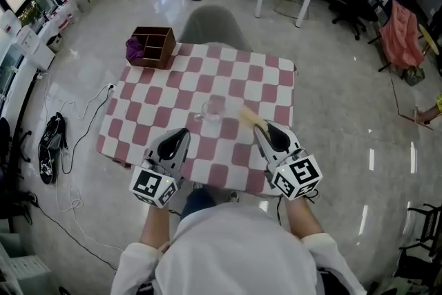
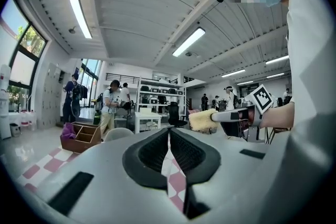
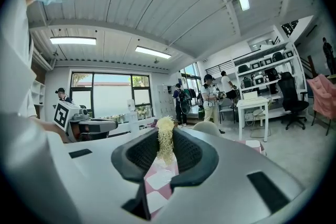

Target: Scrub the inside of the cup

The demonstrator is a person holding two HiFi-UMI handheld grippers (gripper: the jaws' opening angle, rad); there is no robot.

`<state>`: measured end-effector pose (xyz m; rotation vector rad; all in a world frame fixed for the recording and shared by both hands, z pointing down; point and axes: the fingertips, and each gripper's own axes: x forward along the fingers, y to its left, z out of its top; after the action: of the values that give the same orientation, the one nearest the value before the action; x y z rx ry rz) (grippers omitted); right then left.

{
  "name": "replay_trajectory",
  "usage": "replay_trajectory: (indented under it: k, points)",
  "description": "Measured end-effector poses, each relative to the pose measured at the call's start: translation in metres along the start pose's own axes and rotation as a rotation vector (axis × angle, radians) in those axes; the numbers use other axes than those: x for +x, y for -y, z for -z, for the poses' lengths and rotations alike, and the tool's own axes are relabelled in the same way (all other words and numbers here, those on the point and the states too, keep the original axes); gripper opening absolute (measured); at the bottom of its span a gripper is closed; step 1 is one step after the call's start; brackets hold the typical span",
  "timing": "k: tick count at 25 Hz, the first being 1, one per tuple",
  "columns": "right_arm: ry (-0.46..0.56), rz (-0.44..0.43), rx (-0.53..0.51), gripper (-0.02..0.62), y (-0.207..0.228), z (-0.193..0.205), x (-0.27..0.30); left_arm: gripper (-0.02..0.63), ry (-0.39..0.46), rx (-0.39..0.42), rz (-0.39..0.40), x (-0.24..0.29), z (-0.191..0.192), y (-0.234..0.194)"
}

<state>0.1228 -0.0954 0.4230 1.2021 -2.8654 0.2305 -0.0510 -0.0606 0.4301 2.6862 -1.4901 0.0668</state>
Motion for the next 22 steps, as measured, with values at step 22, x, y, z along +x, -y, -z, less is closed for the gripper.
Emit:
replay_trajectory:
  k: [22]
  points:
    - [-0.003,0.144,0.011,0.089,0.005,-0.002,0.066,0.04,-0.011,0.018,0.205,0.067,-0.001,-0.072]
